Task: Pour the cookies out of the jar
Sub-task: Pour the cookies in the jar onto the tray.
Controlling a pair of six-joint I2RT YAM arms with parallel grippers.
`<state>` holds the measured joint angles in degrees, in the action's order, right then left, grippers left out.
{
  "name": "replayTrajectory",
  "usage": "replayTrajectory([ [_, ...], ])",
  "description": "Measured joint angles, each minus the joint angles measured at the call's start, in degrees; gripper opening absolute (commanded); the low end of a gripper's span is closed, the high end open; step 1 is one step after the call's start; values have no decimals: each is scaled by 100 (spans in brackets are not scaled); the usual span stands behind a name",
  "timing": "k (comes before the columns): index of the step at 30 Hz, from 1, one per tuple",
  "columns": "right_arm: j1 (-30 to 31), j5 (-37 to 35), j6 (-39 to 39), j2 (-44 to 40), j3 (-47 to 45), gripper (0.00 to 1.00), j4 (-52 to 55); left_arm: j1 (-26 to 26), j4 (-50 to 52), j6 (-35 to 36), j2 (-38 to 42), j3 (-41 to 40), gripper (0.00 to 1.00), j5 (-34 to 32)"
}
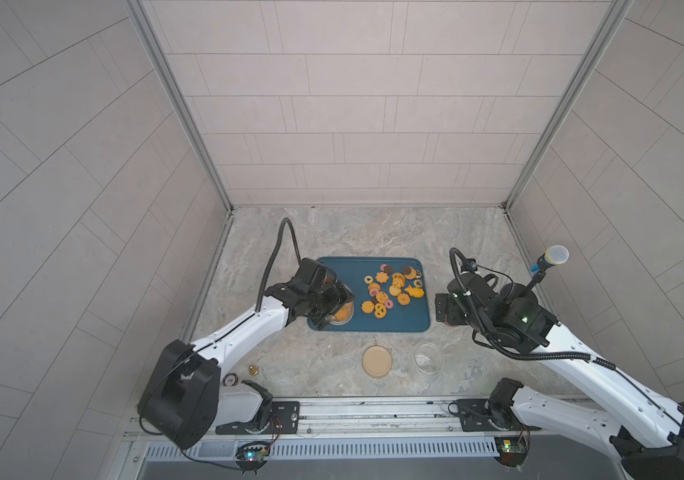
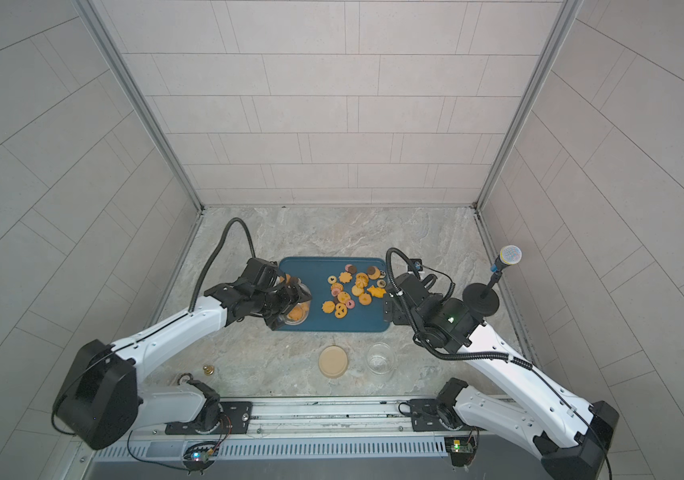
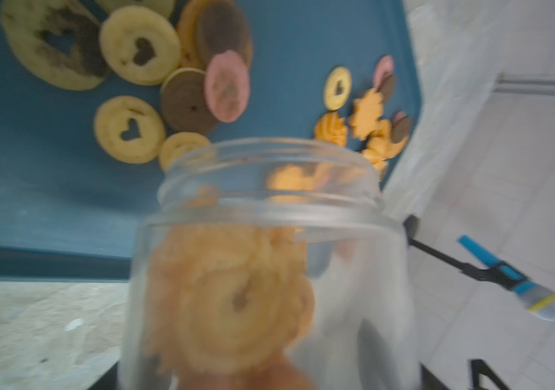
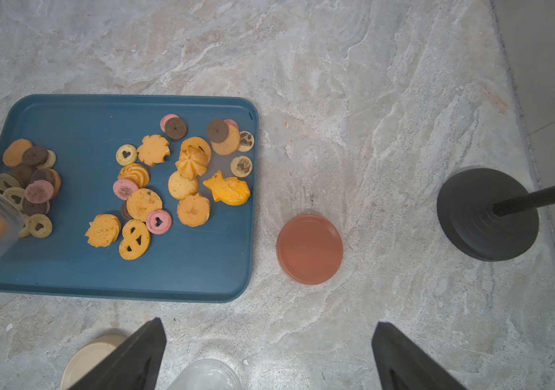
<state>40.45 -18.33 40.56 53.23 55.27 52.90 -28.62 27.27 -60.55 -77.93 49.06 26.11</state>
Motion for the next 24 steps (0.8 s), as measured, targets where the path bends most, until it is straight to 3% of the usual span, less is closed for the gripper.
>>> replayTrajectory([
  [4, 0, -2, 0, -48, 0, 100, 15, 0, 1377, 1447, -516, 964, 0, -492],
  [10, 0, -4, 2, -101, 0, 100, 15, -63, 2538, 3014, -595, 1921, 0, -1440],
  [14, 0, -4, 2, -96, 0, 100, 15, -337, 2907, 3611, -885, 2037, 0, -2011],
  [24, -2, 7, 0, -83, 35, 100, 33, -1744, 3635, 4354, -1950, 2691, 0, -4120],
])
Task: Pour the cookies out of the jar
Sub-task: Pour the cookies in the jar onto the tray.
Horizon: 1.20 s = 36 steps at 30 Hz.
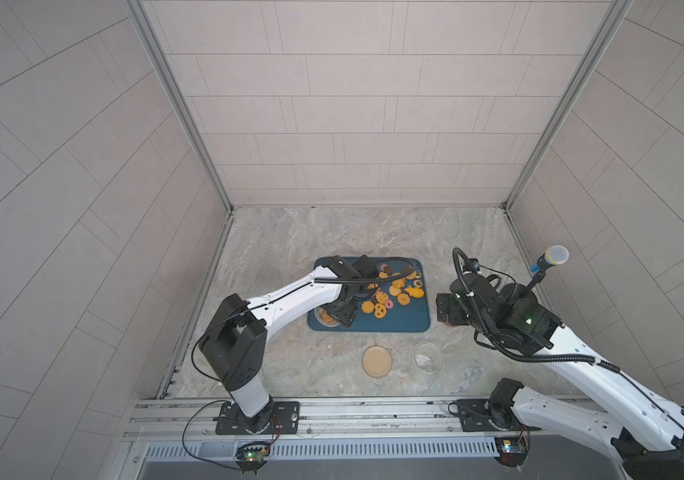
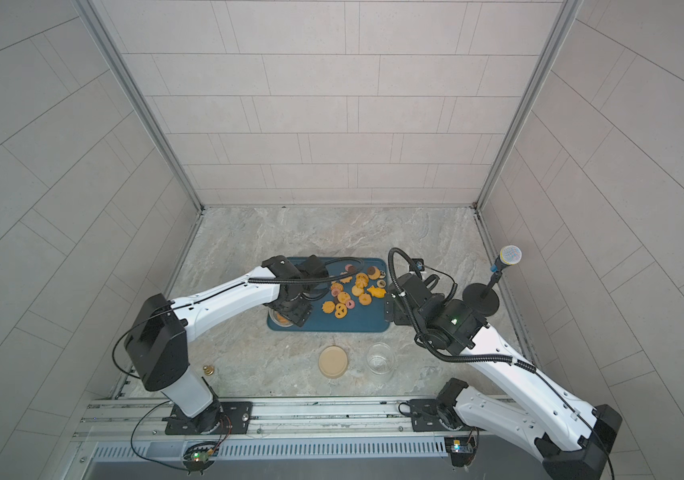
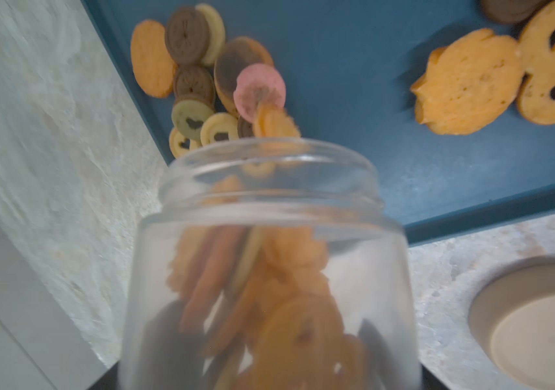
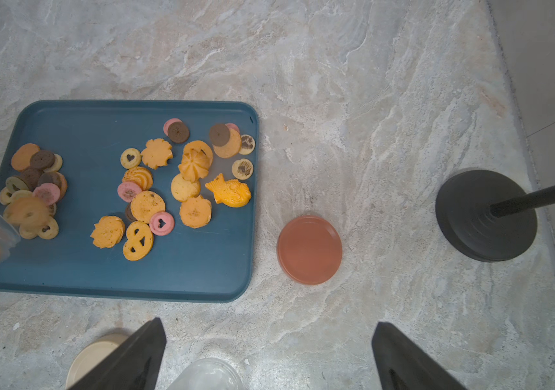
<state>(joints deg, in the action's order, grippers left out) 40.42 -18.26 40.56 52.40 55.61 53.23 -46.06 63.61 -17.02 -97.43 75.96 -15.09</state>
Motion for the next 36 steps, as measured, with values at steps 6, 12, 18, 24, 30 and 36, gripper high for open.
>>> replayTrajectory([
  [6, -15, -2, 0, -118, 0, 100, 9, -31, 83, 107, -87, 63, 0, -623],
  [12, -37, -2, 4, -146, 0, 100, 22, -127, 238, 317, -146, 422, 0, -946],
  [18, -37, -2, 17, -146, 0, 100, 22, -199, 225, 334, -125, 407, 0, -802],
  [24, -46, -4, 20, -155, -2, 100, 22, 15, -44, -20, 205, -7, 0, 66],
  [30, -48, -4, 22, -197, -24, 100, 22, 1097, -1019, -1145, 1279, -1021, 0, 1996],
  [36, -59, -2, 31, -227, -46, 100, 26, 2024, -3700, -3906, 2398, -3123, 0, 3908],
])
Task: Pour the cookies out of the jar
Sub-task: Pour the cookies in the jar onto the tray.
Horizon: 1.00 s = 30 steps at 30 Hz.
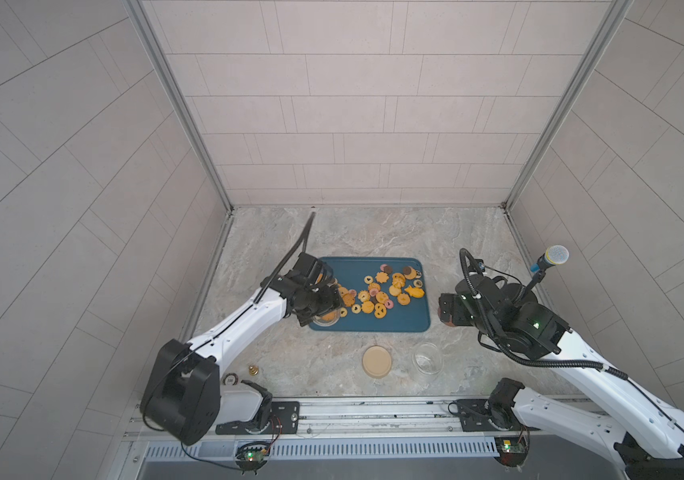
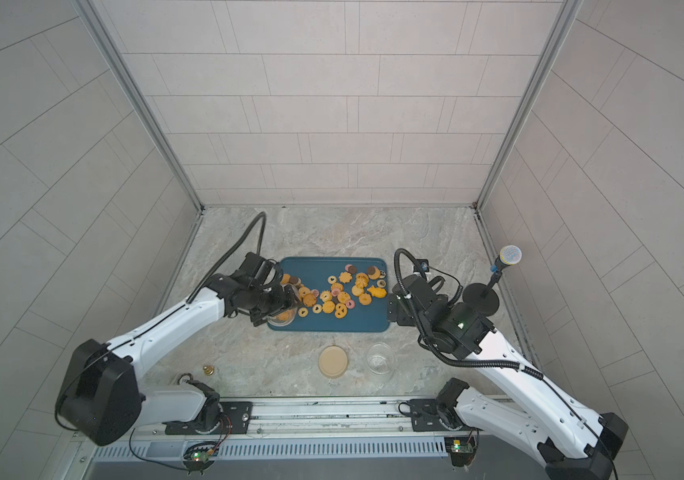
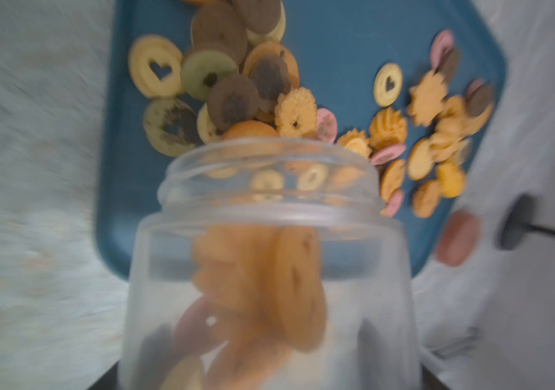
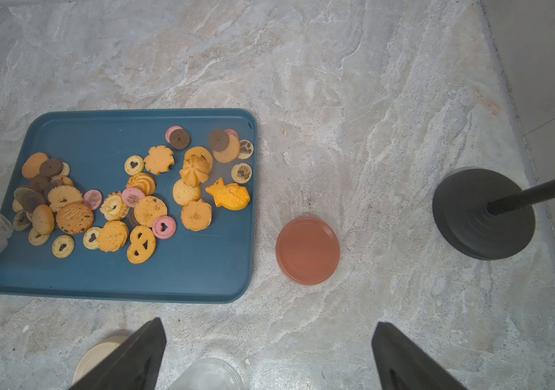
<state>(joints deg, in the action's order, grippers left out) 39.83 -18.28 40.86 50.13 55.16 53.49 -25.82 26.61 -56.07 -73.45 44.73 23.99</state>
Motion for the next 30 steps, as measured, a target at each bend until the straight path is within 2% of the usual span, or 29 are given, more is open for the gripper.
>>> replayTrajectory([
  [5, -11, 4, 13, 0, -4, 100, 4, -17, -2096, -2343, 173, -1165, 0, 610],
  [9, -11, 2, 13, -4, -7, 100, 4, -17, -3731, -4035, 588, -1836, 0, 428],
  [14, -11, 7, 17, -7, -17, 100, 7, -28, -4911, -5427, 1056, -1945, 0, -61],
  [18, -11, 11, 35, 7, -17, 99, 0, -66, -5611, -6008, 1438, -2168, 0, -551],
  [23, -11, 11, 37, 9, -17, 99, 0, -428, -6190, -6277, 1384, -2671, 0, -1132],
  [30, -11, 11, 35, 26, -9, 99, 4, -772, -6356, -6380, 892, -2736, 0, -1104],
])
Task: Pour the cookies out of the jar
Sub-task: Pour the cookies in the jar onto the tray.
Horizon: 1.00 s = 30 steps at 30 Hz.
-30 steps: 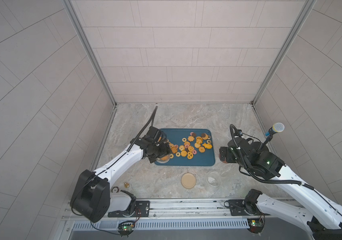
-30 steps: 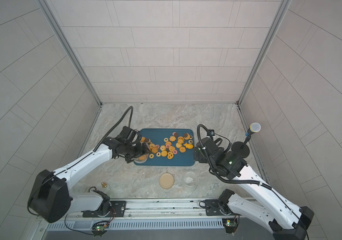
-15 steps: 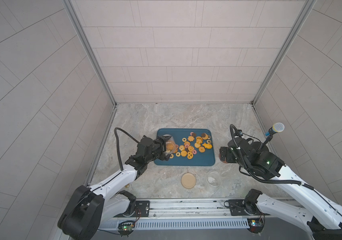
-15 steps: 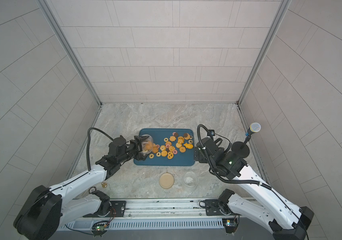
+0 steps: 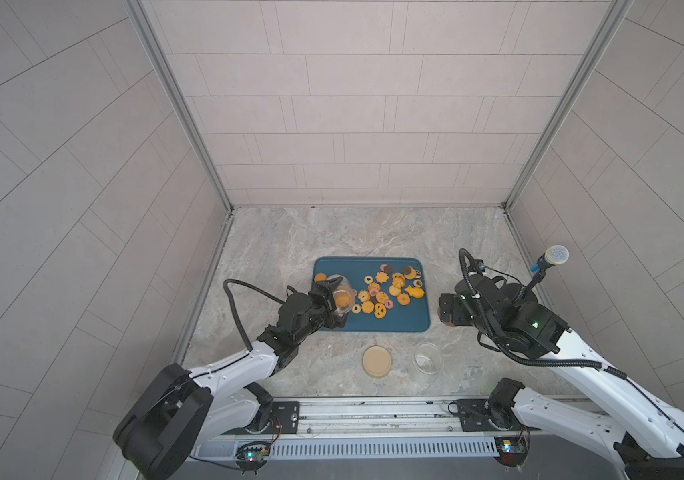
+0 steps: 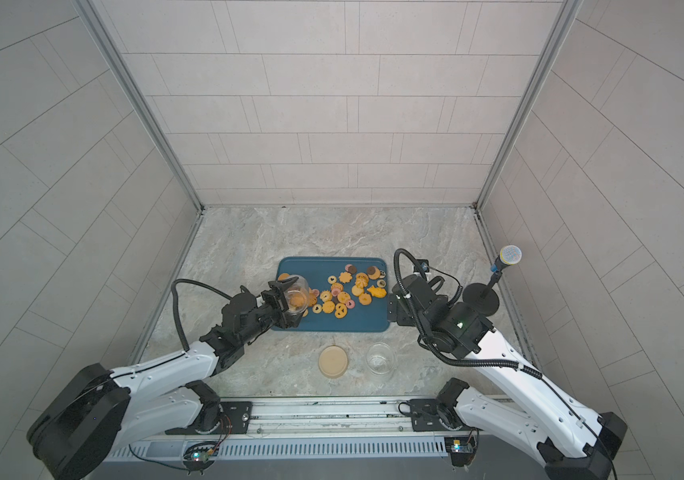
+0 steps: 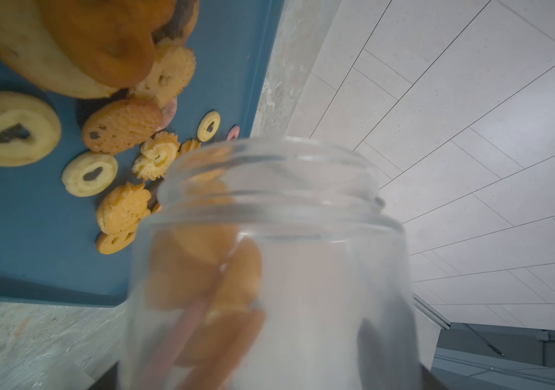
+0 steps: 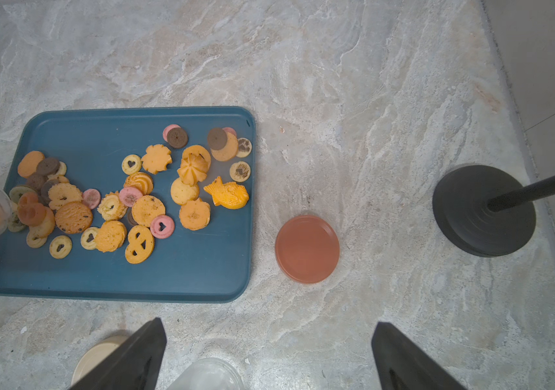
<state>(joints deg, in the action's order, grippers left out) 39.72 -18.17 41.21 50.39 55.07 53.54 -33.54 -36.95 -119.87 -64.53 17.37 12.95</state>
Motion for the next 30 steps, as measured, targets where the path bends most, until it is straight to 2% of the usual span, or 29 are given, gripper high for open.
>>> replayTrajectory([
  [3, 0, -4, -2, 0, 9, 99, 17, 83, 874, 195, 55, 452, 0, 437],
  [8, 0, -24, -4, -28, 52, 99, 72, 431, 4057, 1993, 179, 2072, 0, 1119],
  [13, 0, -26, -4, -142, 52, 99, 96, 774, 5414, 2826, 144, 2861, 0, 1563],
  [15, 0, -26, -4, -166, 52, 99, 96, 754, 5243, 2870, -94, 2815, 0, 1797],
  [17, 0, -28, -4, -188, 52, 99, 96, 647, 4828, 2739, -313, 2363, 0, 1923],
  [20, -2, -42, -7, -271, 52, 100, 101, 544, 5088, 2459, -367, 1937, 0, 1974],
  [26, -2, -50, -2, -345, 52, 100, 111, 557, 5418, 2243, 50, 2535, 0, 1781],
  [30, -4, -46, 0, -348, 52, 100, 98, 597, 4398, 1998, 127, 1958, 0, 1856],
])
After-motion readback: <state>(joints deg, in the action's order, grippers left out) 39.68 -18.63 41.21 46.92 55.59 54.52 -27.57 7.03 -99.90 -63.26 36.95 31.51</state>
